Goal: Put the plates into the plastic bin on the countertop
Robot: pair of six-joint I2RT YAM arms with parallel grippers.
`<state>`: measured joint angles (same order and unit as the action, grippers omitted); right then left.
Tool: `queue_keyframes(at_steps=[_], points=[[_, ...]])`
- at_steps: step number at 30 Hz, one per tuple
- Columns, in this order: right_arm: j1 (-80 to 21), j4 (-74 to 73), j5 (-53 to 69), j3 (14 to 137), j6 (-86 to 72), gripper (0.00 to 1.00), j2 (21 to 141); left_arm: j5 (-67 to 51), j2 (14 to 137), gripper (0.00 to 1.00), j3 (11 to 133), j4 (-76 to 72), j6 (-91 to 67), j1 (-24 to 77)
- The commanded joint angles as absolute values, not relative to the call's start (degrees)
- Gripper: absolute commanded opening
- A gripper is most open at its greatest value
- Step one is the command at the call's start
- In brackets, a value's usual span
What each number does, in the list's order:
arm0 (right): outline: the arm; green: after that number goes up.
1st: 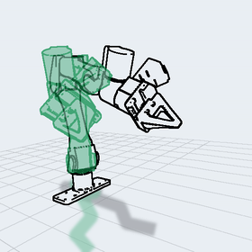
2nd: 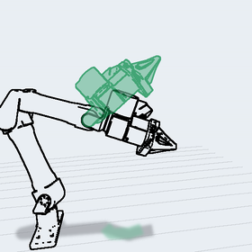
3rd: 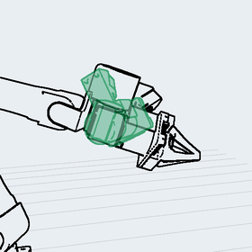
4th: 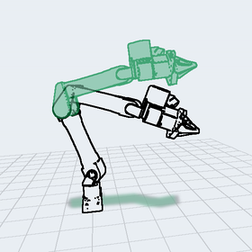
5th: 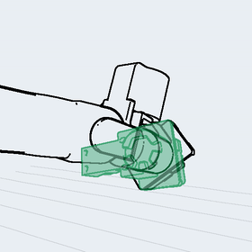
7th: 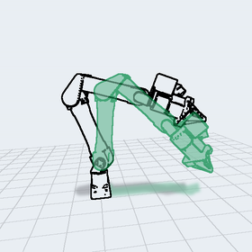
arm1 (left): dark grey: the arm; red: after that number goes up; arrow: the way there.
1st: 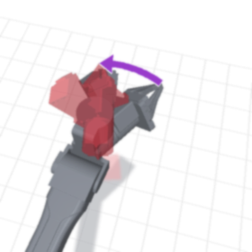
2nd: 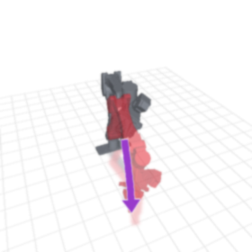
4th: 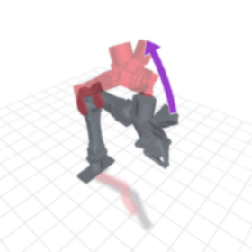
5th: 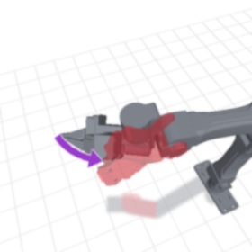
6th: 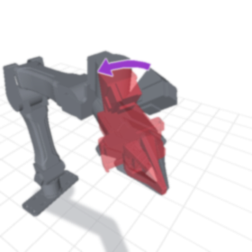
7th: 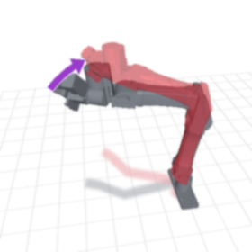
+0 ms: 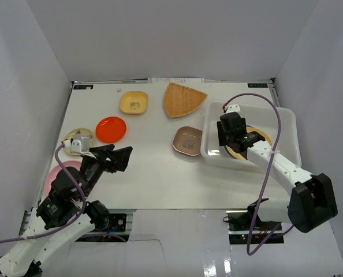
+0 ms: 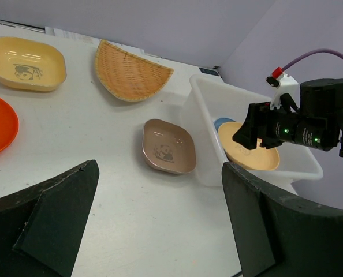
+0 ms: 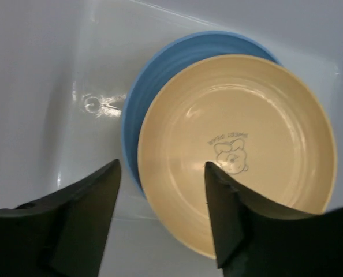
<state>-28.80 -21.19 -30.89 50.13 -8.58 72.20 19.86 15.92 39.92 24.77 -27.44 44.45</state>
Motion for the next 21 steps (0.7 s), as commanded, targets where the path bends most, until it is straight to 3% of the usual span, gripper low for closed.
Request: queue_keyframes(at_steps=[1, 3, 8, 12, 16, 21], points=[[-29.00, -19.60, -24.82, 56.41, -9.05, 0.71, 72.51, 19.51, 16.43, 0.98, 40.25, 23.64, -27.33, 44.21], [-30.23, -18.03, -21.46, 60.01, -9.93, 0.72, 71.90, 18.99, 17.31, 0.98, 41.47, 22.51, -27.60, 44.21], [-44.89, -10.13, -17.41, 63.81, -17.56, 0.70, 74.61, 16.26, 20.21, 0.98, 47.89, 20.57, -26.63, 44.21], [-55.70, 2.78, -12.22, 66.52, -24.77, 0.67, 87.66, 12.67, 22.41, 0.98, 54.39, 18.55, -25.84, 44.21], [-64.66, 7.38, -8.81, 78.89, -28.30, 0.65, 104.03, 9.24, 24.69, 0.98, 59.14, 18.81, -25.75, 44.21], [-68.73, 8.08, -5.38, 97.19, -33.73, 0.64, 122.57, 5.89, 25.93, 0.98, 61.96, 20.74, -27.51, 44.21]])
